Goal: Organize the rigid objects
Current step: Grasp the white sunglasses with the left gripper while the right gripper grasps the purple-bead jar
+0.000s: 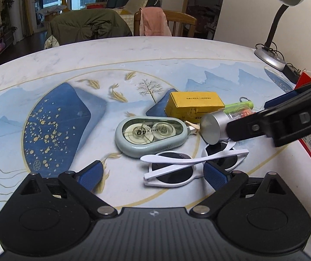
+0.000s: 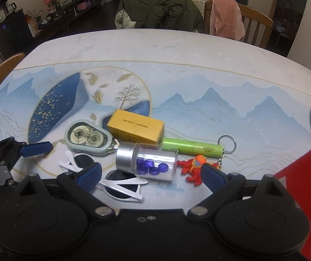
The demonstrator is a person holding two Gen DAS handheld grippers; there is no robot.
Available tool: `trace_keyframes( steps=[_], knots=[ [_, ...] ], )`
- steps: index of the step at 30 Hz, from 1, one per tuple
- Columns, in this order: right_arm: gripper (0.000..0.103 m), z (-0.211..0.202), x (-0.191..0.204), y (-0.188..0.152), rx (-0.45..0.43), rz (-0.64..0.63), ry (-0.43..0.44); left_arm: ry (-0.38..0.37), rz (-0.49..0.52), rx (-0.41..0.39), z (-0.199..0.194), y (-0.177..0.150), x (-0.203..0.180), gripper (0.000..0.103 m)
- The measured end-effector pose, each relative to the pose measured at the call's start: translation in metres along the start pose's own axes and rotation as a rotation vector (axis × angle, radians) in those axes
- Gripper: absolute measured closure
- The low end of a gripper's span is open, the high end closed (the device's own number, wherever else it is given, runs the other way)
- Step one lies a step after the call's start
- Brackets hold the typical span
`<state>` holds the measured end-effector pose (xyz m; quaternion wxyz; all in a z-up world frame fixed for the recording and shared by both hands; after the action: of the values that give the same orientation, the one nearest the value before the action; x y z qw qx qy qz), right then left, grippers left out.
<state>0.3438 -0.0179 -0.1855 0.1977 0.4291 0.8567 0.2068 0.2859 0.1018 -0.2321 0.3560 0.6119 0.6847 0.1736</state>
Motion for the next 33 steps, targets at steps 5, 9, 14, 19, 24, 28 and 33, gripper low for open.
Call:
trace_keyframes(
  steps=[5, 9, 14, 19, 24, 28, 33],
  knots=[
    [0.006, 0.012, 0.005, 0.001, 0.023, 0.007, -0.009, -0.005, 0.015, -0.012, 0.002, 0.003, -0.006, 0.012],
    [0.008, 0.020, 0.008, 0.002, 0.036, 0.007, -0.033, -0.029, 0.022, -0.018, 0.001, 0.004, -0.012, 0.031],
    [0.010, 0.027, 0.010, 0.002, 0.055, 0.006, -0.046, -0.036, 0.025, -0.017, 0.001, 0.005, -0.017, 0.041],
    [0.010, 0.030, 0.013, 0.005, 0.054, 0.001, -0.059, -0.033, 0.031, -0.016, 0.001, 0.005, -0.018, 0.053],
    [0.036, 0.030, 0.014, 0.006, 0.056, -0.011, -0.072, -0.038, 0.020, -0.019, -0.001, 0.004, -0.017, 0.062],
    [0.036, 0.027, 0.010, 0.005, 0.043, -0.016, -0.087, -0.051, 0.010, -0.018, -0.003, 0.001, -0.019, 0.070],
    [0.036, 0.017, 0.004, 0.004, 0.027, 0.009, -0.072, -0.066, -0.006, -0.019, -0.006, -0.002, -0.021, 0.081]
  ],
)
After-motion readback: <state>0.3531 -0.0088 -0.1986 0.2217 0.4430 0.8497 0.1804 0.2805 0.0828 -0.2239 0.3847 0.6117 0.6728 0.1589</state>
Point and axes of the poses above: each gripper's, at about its wrist camera, not at the fingertips, and z roughly the way its jaws point, x to its left, y to its top, the point moved 10 cm from there along z, roughly the way its jaws point, and after that the axes turned 14 degrees about -y, right-handed, at the moved point
